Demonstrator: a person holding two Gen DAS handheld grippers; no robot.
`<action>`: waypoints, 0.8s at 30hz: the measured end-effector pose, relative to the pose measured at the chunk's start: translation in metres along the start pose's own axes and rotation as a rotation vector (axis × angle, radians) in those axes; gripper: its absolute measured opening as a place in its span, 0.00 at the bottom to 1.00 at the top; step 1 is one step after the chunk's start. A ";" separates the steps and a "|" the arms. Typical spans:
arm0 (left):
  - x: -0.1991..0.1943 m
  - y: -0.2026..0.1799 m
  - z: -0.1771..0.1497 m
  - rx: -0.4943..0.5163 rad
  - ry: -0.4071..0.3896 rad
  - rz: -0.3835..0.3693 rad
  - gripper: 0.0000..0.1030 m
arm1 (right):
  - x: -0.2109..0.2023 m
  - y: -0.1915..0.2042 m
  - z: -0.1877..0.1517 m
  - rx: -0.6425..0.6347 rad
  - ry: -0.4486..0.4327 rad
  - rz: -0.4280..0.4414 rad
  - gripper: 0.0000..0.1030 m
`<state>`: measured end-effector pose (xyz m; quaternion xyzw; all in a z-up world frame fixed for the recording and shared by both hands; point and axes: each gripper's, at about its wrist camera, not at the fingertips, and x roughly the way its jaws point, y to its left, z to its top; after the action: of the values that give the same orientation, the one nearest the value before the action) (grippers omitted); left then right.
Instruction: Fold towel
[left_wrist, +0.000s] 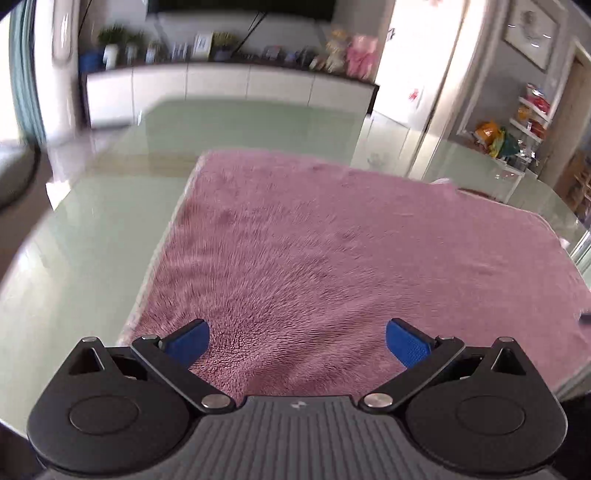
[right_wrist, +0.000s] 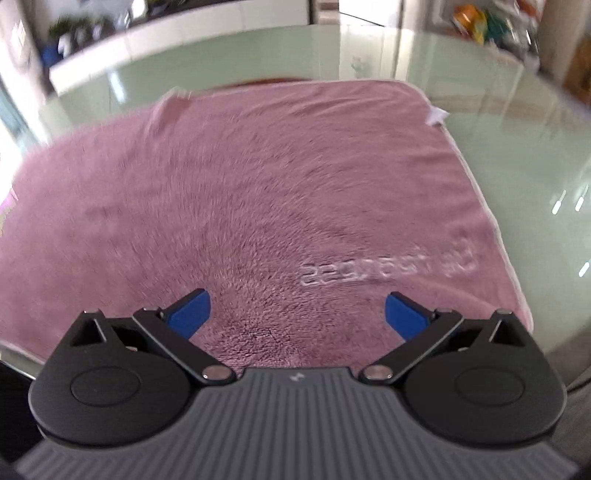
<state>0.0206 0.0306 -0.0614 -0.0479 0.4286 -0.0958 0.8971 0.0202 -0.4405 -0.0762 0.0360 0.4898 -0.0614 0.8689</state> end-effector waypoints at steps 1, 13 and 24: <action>0.003 -0.001 -0.001 0.015 0.009 0.008 0.99 | 0.005 0.003 -0.001 -0.012 0.019 0.003 1.00; 0.002 0.018 -0.009 0.086 -0.003 0.151 1.00 | 0.013 -0.059 0.008 0.090 0.096 -0.054 1.00; -0.013 -0.003 0.029 0.088 -0.074 0.080 1.00 | 0.005 -0.087 0.058 0.131 -0.006 0.059 1.00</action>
<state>0.0350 0.0308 -0.0326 0.0052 0.3923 -0.0767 0.9166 0.0595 -0.5336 -0.0507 0.1069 0.4809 -0.0676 0.8676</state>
